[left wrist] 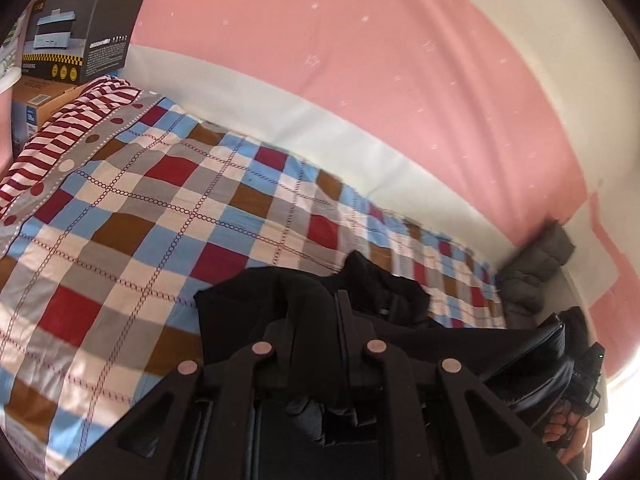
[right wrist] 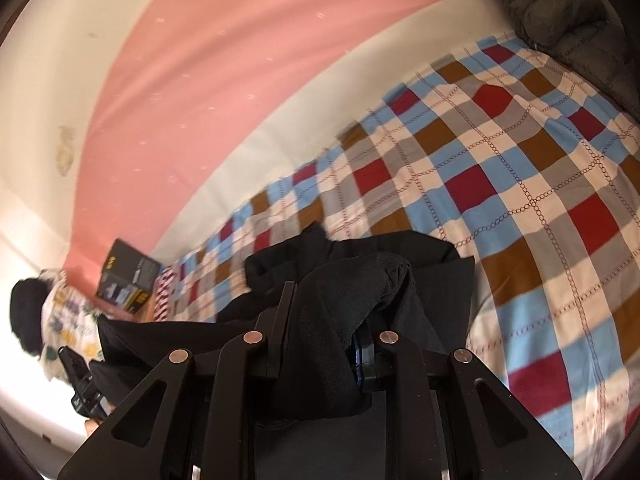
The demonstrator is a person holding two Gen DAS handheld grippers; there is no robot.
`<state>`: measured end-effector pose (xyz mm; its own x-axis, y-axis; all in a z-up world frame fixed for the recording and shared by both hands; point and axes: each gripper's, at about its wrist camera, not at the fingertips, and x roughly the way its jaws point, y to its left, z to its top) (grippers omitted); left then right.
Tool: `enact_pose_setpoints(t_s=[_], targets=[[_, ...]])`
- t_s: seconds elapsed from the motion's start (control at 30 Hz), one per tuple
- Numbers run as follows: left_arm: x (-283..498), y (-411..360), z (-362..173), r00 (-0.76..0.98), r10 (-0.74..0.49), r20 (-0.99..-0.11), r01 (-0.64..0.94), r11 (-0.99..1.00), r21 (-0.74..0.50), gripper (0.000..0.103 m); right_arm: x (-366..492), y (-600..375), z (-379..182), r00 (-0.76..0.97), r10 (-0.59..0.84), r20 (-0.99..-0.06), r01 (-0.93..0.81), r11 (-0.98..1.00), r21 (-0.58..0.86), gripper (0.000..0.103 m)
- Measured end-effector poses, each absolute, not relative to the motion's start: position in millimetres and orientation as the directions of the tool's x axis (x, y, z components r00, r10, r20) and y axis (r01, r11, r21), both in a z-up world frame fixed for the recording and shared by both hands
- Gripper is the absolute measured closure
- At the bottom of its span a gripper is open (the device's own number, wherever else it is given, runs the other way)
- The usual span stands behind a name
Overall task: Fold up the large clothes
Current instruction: 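Carry the hem over toward the collar with both tools, then lay the hem down near the collar and open both tools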
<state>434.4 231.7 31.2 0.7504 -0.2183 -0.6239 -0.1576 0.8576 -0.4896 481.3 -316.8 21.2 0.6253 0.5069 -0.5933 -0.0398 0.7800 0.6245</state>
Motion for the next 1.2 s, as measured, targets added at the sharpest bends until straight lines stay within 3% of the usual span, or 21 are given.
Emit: enact_pose_setpoints(t_s=[0.27, 0.43, 0.63, 0.7, 0.77, 0.87, 1.03, 1.2], targets=[[519, 231, -42, 0.676, -0.157, -0.720, -0.226, 0.885, -0.406, 0.088, 562, -309, -50, 0.556, 0.456, -0.695, 0.066, 0.809, 0.584, 0.080], [549, 230, -80, 0.644, -0.143, -0.752, -0.264, 0.880, -0.394, 0.087, 590, -307, -88, 0.527, 0.464, -0.712, 0.109, 0.794, 0.598, 0.078], [562, 234, -96, 0.595, -0.175, -0.784, -0.304, 0.854, -0.422, 0.081, 600, -305, -101, 0.518, 0.490, -0.701, 0.108, 0.775, 0.622, 0.066], [559, 243, -87, 0.592, -0.232, -0.772, -0.310, 0.819, -0.484, 0.075, 595, -309, -91, 0.529, 0.523, -0.668, 0.074, 0.756, 0.651, 0.057], [550, 252, -73, 0.624, -0.285, -0.728, -0.289, 0.781, -0.554, 0.067, 591, -311, -80, 0.537, 0.569, -0.623, 0.024, 0.728, 0.686, 0.037], [537, 261, -50, 0.676, -0.310, -0.669, -0.252, 0.756, -0.604, 0.052, 579, -319, -57, 0.560, 0.633, -0.535, -0.062, 0.675, 0.735, 0.028], [516, 279, -21, 0.768, -0.222, -0.601, -0.239, 0.771, -0.591, 0.033, 568, -341, -36, 0.633, 0.631, -0.449, -0.104, 0.644, 0.758, 0.027], [531, 269, -60, 0.647, -0.226, -0.728, -0.258, 0.833, -0.489, 0.033, 570, -334, -58, 0.613, 0.496, -0.615, -0.044, 0.799, 0.600, 0.027]])
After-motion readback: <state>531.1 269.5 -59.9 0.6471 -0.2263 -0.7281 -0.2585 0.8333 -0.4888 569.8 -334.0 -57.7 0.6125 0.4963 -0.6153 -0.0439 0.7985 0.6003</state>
